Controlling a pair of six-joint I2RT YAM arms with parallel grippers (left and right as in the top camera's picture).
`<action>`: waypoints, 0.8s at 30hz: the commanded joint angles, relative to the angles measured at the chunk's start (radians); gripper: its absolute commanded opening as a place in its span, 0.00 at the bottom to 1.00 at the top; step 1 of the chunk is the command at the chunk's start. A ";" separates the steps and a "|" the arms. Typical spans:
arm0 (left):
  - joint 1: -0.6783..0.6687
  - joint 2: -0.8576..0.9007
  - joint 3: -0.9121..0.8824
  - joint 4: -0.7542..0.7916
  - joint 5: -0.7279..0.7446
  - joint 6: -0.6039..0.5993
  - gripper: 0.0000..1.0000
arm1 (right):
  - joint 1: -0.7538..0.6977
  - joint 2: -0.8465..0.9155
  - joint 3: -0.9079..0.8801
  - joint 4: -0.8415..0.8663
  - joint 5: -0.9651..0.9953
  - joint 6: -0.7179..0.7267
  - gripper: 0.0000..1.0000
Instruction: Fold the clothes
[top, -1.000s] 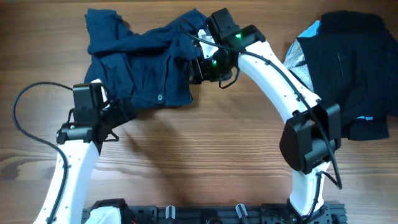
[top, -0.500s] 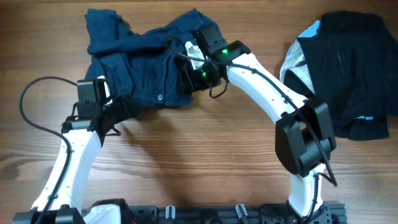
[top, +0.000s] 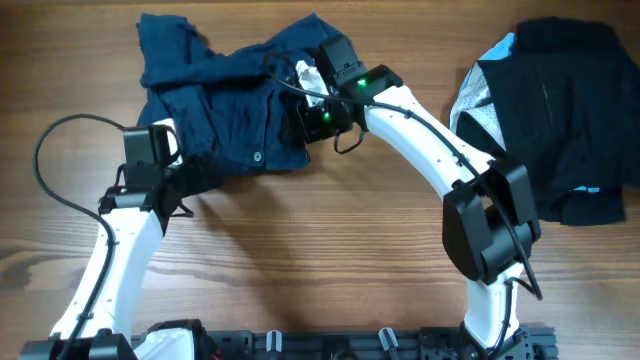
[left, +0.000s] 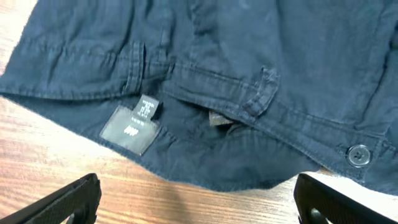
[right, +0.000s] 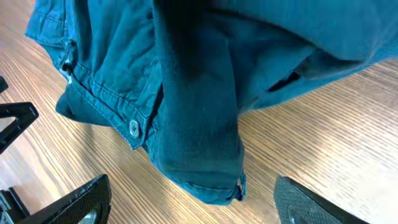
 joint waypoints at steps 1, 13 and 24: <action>0.005 0.004 0.016 0.029 -0.057 0.051 1.00 | 0.000 0.035 -0.013 0.008 0.009 0.008 0.85; 0.005 0.096 0.016 0.214 -0.101 0.051 1.00 | 0.006 0.101 -0.013 0.090 -0.037 0.061 0.72; 0.076 0.180 0.016 0.267 -0.152 0.051 1.00 | 0.027 0.103 -0.013 0.127 -0.031 0.066 0.04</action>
